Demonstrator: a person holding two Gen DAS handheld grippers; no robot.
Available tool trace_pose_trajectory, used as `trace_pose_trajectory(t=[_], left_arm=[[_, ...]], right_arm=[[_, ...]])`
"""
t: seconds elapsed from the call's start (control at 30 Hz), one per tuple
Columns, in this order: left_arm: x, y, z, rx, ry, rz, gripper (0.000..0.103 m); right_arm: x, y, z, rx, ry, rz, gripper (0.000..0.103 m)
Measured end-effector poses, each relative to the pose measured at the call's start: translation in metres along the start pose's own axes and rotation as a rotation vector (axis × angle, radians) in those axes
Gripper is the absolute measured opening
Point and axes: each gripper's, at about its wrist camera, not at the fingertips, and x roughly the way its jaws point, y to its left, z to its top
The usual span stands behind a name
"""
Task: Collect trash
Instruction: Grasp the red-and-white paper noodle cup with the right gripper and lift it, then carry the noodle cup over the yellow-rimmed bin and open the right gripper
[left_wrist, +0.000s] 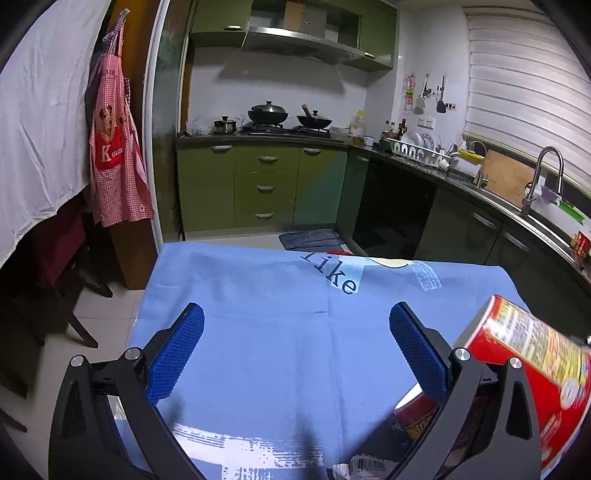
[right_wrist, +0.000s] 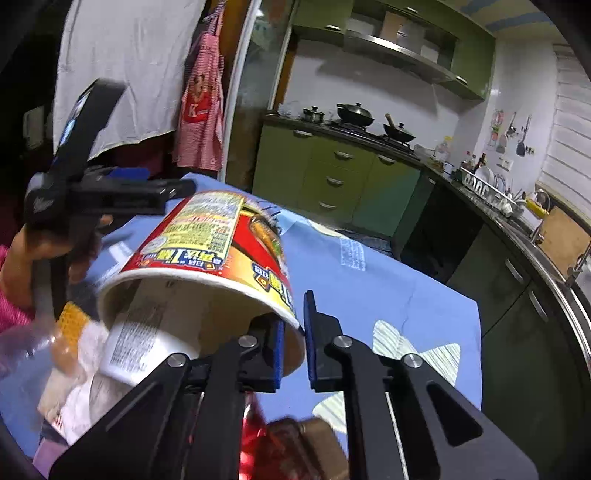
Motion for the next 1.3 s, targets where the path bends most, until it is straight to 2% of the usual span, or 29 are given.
trace_pose_trajectory(t=[0.33, 0.6, 0.73, 0.83, 0.97, 1.07, 1.23, 1.3], left_arm=[[-0.005, 0.001, 0.0, -0.017, -0.01, 0.012, 0.099], [-0.008, -0.002, 0.0, 0.006, -0.02, 0.011, 0.099], [-0.008, -0.002, -0.002, 0.007, -0.014, 0.002, 0.099], [-0.01, -0.002, -0.002, 0.01, -0.014, -0.005, 0.099], [-0.011, -0.005, -0.003, 0.013, -0.006, -0.02, 0.099], [-0.012, -0.009, -0.004, 0.016, -0.004, -0.027, 0.099], [-0.014, -0.015, -0.005, 0.028, -0.001, -0.041, 0.099], [-0.013, -0.016, -0.005, 0.027, 0.006, -0.045, 0.099]], right_arm=[[0.028, -0.032, 0.035, 0.074, -0.016, -0.11, 0.005], [0.051, -0.073, 0.061, 0.175, -0.001, -0.148, 0.005], [0.048, -0.105, 0.068, 0.262, 0.007, -0.153, 0.005], [0.031, -0.13, 0.062, 0.335, 0.004, -0.13, 0.005], [-0.005, -0.167, 0.04, 0.438, 0.021, -0.093, 0.005], [-0.046, -0.208, 0.005, 0.546, 0.06, -0.083, 0.005], [-0.122, -0.27, -0.073, 0.681, 0.147, -0.229, 0.005], [-0.14, -0.286, -0.102, 0.731, 0.186, -0.273, 0.005]])
